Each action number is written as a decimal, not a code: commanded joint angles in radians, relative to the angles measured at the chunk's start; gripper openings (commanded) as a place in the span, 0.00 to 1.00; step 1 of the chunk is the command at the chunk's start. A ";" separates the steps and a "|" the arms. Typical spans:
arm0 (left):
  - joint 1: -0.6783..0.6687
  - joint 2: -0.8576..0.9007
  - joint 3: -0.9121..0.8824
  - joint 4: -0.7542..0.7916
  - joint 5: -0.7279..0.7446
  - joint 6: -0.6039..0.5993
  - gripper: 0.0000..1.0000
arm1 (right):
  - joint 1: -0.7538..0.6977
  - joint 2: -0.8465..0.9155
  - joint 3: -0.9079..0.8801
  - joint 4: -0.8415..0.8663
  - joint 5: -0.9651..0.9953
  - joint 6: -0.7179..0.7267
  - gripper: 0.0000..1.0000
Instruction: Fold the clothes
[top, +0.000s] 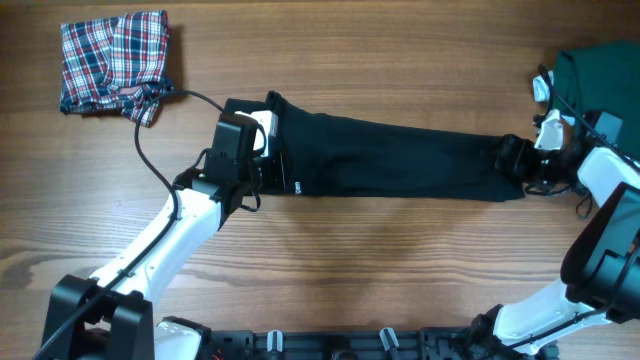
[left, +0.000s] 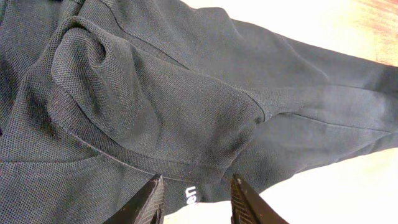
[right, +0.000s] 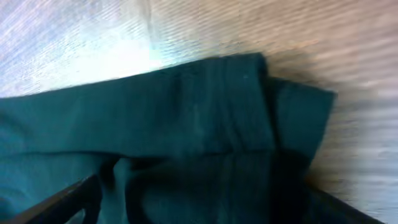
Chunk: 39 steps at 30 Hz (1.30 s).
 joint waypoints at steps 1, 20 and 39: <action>0.003 -0.006 0.006 0.006 -0.010 0.010 0.35 | 0.055 0.093 -0.078 -0.067 0.044 0.045 0.88; 0.003 -0.006 0.006 0.005 -0.010 0.010 0.34 | 0.071 0.024 -0.075 -0.048 -0.013 0.174 0.04; 0.003 -0.006 0.006 0.005 -0.010 0.009 0.34 | 0.445 -0.183 0.053 -0.086 0.138 0.307 0.04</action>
